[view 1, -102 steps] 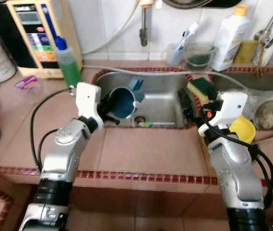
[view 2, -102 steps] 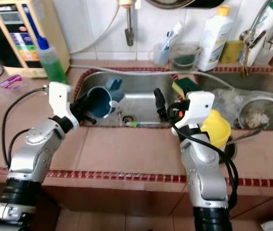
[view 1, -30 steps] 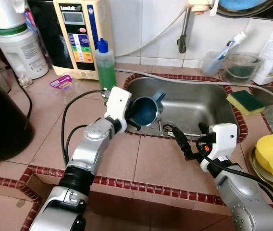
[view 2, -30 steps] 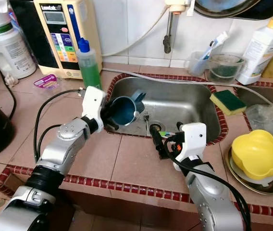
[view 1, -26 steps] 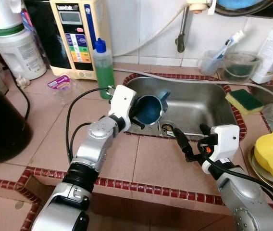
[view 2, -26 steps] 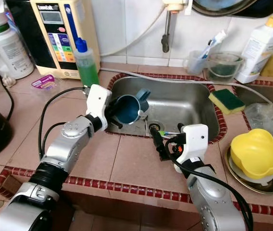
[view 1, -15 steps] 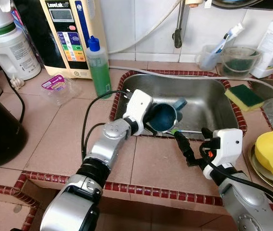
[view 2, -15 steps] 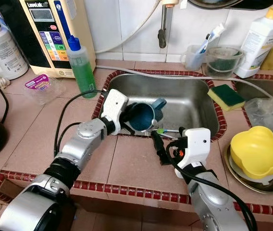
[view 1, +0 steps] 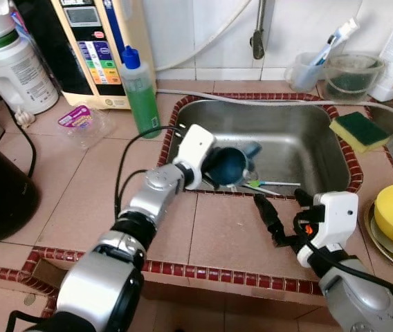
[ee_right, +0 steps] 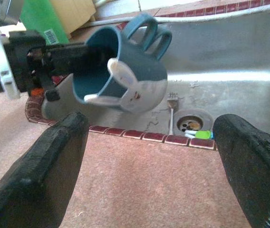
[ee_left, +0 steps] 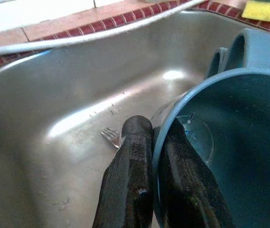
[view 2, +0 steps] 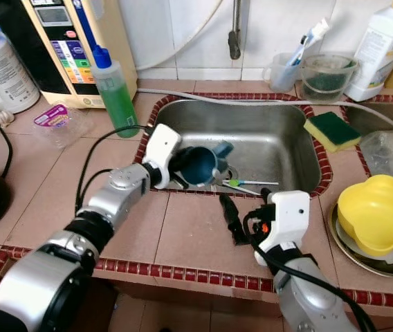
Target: Kitchen organization
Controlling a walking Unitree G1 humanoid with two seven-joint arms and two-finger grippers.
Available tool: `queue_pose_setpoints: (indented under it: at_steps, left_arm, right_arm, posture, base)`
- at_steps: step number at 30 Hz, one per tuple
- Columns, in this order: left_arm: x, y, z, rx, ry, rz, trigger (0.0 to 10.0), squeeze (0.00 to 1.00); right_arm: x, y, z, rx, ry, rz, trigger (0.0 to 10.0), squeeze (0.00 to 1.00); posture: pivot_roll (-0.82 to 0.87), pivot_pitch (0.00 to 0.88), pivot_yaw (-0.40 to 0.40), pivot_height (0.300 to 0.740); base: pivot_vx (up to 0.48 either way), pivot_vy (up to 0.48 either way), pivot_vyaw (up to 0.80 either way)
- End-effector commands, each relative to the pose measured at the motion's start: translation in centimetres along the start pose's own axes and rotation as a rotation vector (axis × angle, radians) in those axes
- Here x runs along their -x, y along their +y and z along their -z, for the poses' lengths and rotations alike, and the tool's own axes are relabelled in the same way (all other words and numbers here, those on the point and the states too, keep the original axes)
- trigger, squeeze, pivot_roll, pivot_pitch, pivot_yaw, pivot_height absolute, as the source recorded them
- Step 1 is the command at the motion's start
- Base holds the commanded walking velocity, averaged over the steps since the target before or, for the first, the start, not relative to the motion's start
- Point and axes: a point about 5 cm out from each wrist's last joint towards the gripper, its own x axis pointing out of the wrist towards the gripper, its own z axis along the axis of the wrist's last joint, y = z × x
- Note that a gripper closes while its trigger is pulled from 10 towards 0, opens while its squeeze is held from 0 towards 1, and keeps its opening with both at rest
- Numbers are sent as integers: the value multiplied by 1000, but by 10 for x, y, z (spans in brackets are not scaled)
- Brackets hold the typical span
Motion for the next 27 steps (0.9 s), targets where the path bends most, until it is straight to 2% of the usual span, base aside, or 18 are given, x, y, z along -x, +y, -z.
queue_pose_setpoints:
  at_steps: [1, 9, 10, 13, 27]
  left_arm:
    - [0, 4, -2, 14, -3, -9, 10000, 0]
    - [1, 11, -3, -42, 32, -11, 10000, 0]
    - [2, 12, -3, -43, 30, -10, 10000, 1000]
    - [4, 17, -4, 13, 19, -16, 10000, 1000]
    - [9, 30, -9, 15, 12, -55, 10000, 1000]
  right_arm:
    - [3, 3, -1, -9, -3, -5, 10000, 0]
    - [6, 2, -1, -18, -4, 21, 10000, 0]
    - [7, 3, -1, -20, -5, 22, 10000, 0]
    - [8, 3, 0, -22, -7, 24, 10000, 0]
    - [4, 2, -1, -22, -16, 28, 10000, 0]
  posture:
    - [-257, 209, 155, 740]
    - [-262, 223, 177, 740]
    - [-263, 223, 182, 740]
    - [-263, 222, 185, 740]
    - [-244, 227, 176, 740]
  base:
    - [0, 0, 0]
    - [0, 0, 0]
    - [0, 0, 0]
    - [0, 0, 0]
    - [0, 0, 0]
